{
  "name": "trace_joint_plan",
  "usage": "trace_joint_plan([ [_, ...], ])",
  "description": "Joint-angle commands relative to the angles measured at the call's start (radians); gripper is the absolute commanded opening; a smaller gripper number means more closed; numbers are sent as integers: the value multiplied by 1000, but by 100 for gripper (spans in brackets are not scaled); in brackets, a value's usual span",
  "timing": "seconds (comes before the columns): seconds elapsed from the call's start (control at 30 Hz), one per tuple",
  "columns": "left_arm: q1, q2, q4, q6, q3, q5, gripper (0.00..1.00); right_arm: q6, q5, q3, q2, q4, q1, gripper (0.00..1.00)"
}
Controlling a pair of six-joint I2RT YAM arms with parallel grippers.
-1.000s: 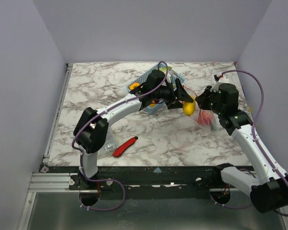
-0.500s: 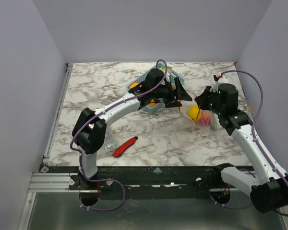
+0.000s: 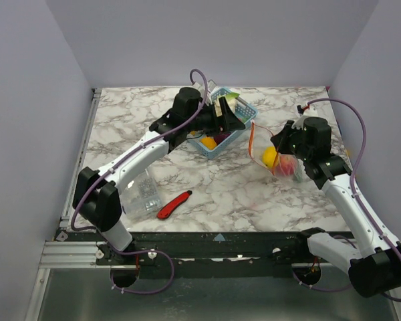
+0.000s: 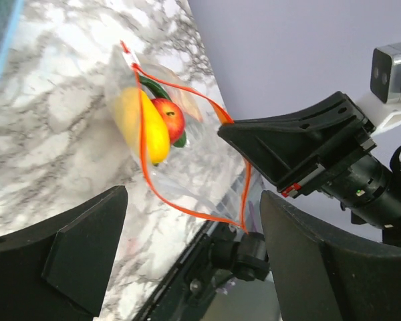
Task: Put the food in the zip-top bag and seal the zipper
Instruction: Pick up the fake vegetable from the bin.
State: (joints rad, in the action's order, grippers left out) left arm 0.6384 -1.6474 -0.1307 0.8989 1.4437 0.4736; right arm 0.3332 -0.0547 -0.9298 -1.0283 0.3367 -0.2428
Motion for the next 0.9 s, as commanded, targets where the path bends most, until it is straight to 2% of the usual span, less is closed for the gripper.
trace_joint_plan([
  [0.0, -54, 38, -47, -91, -54, -58, 81, 7, -21, 13, 8, -24, -2, 0],
  [0.17, -116, -6, -100, -126, -49, -73, 81, 7, -22, 16, 8, -22, -3, 0],
  [0.27, -131, -54, -168, -196, 1, -122, 80, 8, -21, 20, 13, -24, -2, 0],
  [0.53, -136, -315, -510, -432, 343, -239, 81, 5, -27, 10, -8, -24, -2, 0],
  [0.73, -136, -425, -588, -492, 471, -315, 81, 1, -36, 9, -11, -29, -2, 0],
  [0.87, -135, -483, -588, -477, 524, -306, 81, 0, -42, 16, -11, -30, -2, 0],
])
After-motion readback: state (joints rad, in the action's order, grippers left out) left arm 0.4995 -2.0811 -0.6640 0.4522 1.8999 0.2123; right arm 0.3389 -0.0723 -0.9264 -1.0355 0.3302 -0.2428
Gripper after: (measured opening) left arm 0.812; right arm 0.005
